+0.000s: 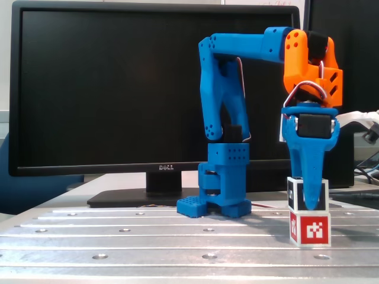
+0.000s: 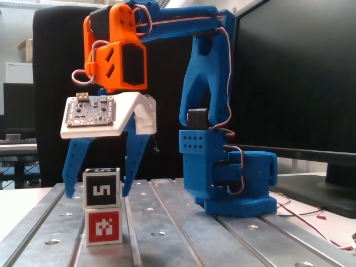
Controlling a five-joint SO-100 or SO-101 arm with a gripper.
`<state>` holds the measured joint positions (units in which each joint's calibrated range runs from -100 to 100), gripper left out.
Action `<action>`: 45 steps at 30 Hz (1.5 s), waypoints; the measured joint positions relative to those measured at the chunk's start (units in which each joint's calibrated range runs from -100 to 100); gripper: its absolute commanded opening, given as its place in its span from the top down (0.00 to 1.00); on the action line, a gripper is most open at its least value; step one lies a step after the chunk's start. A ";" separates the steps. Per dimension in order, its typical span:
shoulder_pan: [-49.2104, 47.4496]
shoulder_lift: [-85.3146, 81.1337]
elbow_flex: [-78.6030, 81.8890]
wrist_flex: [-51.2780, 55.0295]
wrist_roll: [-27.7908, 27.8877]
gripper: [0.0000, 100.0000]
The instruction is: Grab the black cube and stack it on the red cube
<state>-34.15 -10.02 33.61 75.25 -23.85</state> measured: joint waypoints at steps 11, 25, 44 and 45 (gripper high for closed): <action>0.00 0.00 -0.18 1.20 0.00 0.63; 0.07 0.00 -16.21 17.71 0.21 0.63; 14.15 0.00 -28.35 23.38 10.92 0.84; 15.19 0.00 -28.35 22.86 11.81 0.85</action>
<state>-18.96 -10.02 5.25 98.11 -12.04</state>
